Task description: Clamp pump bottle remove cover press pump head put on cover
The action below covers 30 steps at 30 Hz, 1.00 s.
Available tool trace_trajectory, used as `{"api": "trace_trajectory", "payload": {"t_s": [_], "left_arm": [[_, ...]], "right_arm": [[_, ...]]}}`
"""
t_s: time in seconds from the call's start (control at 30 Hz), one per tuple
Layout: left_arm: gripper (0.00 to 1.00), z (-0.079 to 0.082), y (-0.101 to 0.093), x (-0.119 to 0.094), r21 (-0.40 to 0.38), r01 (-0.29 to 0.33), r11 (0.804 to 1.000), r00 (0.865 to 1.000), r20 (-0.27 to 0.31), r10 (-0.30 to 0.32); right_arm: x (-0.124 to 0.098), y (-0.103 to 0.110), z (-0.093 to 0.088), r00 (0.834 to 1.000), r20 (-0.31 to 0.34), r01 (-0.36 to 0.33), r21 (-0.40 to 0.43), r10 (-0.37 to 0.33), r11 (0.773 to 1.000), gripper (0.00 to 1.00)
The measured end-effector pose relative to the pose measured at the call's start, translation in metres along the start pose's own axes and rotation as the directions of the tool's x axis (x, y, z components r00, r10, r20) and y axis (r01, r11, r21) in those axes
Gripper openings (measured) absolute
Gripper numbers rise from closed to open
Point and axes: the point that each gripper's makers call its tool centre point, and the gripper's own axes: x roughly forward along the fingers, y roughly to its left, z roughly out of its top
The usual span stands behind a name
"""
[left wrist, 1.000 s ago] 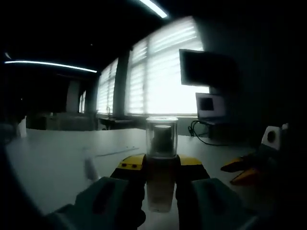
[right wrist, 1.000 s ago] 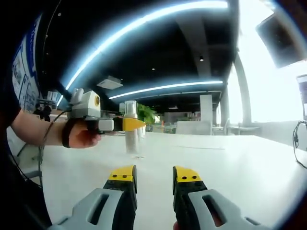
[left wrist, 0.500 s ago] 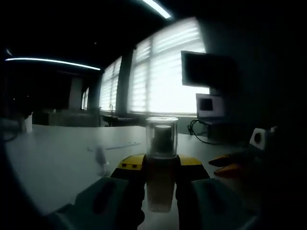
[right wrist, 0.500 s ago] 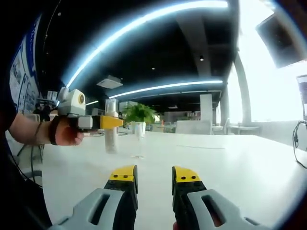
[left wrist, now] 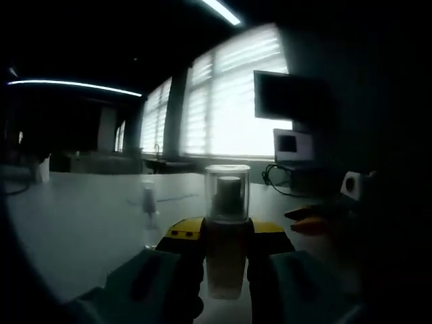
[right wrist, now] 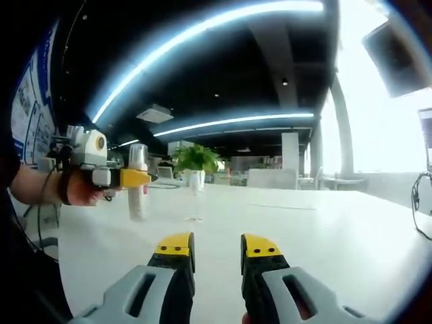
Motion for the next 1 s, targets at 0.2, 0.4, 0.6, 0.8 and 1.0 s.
{"api": "trace_trajectory", "payload": {"t_s": [0.2, 0.4, 0.6, 0.8, 1.0], "left_arm": [[0.14, -0.005, -0.011, -0.012, -0.006, 0.012, 1.000, 1.000, 0.006, -0.012], [0.14, -0.012, -0.022, -0.020, 0.041, 0.030, 0.999, 1.000, -0.012, -0.029], [0.14, -0.022, -0.017, -0.030, -0.013, 0.006, 1.000, 1.000, -0.009, -0.006], [0.14, -0.025, -0.017, -0.035, -0.016, 0.001, 1.000, 1.000, -0.009, -0.001], [0.14, -0.032, -0.020, -0.034, 0.038, 0.002, 0.999, 0.999, -0.032, -0.001]], "right_arm": [[0.000, 0.000, 0.000, 1.000, 0.000, 0.002, 0.000, -0.002, 1.000, 0.21], [-0.001, 0.001, 0.000, 1.000, 0.001, 0.002, -0.002, -0.002, 1.000, 0.21], [0.000, 0.001, 0.000, 1.000, 0.000, 0.003, -0.004, -0.003, 1.000, 0.21], [0.000, 0.001, -0.001, 1.000, -0.001, 0.003, -0.008, -0.003, 1.000, 0.21], [0.000, 0.001, -0.001, 1.000, -0.004, 0.002, -0.015, -0.002, 1.000, 0.21]]}}
